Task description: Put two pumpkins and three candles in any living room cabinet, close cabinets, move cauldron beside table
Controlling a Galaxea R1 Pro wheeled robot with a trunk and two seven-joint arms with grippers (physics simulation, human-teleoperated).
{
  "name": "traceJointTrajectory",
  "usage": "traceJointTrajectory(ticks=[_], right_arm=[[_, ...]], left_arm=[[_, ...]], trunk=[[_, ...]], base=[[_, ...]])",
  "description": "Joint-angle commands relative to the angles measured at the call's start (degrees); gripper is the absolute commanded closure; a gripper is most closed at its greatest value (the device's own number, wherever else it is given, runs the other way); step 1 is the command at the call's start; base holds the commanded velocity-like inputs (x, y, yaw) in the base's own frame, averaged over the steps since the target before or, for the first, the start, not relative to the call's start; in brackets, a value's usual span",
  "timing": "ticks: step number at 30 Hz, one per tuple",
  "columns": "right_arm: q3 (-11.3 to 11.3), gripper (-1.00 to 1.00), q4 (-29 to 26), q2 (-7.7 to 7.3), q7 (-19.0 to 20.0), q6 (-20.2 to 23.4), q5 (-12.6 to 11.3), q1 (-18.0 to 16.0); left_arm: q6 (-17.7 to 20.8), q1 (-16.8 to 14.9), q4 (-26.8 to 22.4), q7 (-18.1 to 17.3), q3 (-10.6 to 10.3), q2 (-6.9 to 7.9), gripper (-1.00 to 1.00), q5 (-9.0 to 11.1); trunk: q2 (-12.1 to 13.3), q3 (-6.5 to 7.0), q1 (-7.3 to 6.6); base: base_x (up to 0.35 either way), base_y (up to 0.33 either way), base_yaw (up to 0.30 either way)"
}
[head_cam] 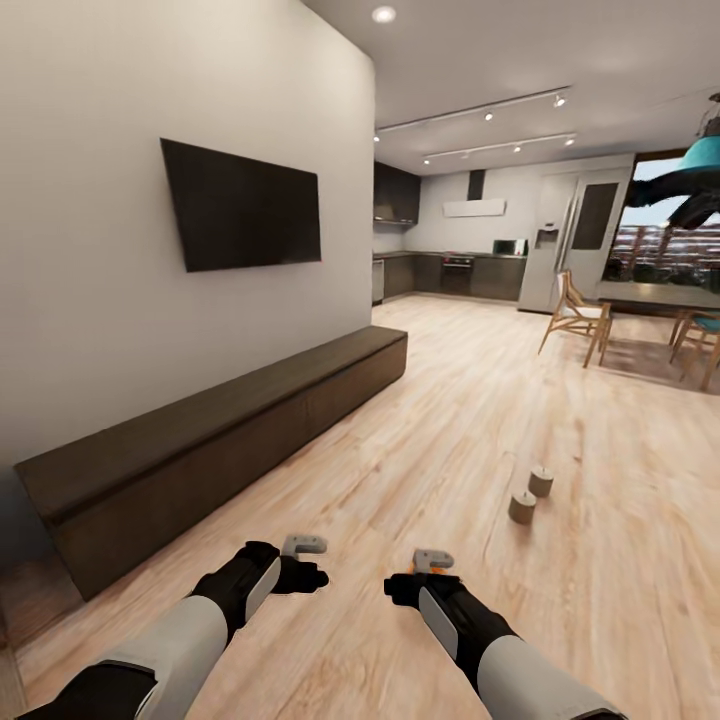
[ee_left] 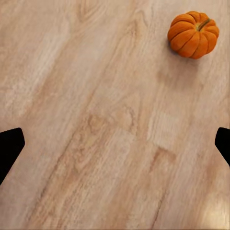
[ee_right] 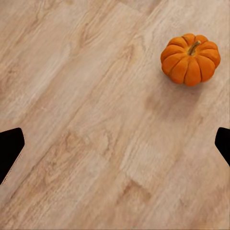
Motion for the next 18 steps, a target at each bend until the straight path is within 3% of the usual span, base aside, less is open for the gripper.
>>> traceJointTrajectory(ticks=[1, 8, 18], right_arm=[[0.3, -1.0, -0.1, 0.0, -0.5, 0.2, -0.6, 0.0], [0.3, -1.0, -0.1, 0.0, -0.5, 0.2, -0.6, 0.0], [0.3, -1.0, -0.1, 0.0, -0.5, 0.2, -0.6, 0.0]], left_arm=[[0.3, 0.0, -0.1, 0.0, -0.4, 0.04, -1.0, 0.4], [0.3, 0.0, -0.1, 0.0, -0.4, 0.04, -1.0, 0.4], [0.2, 0.0, -0.1, 0.0, -0.4, 0.03, -1.0, 0.4]], trunk=[[0.0, -0.04, 0.02], [0.0, 0.11, 0.02], [0.0, 0.32, 0.02]], base=[[0.267, -0.097, 0.285], [0.187, -0.112, 0.285], [0.032, -0.021, 0.285]])
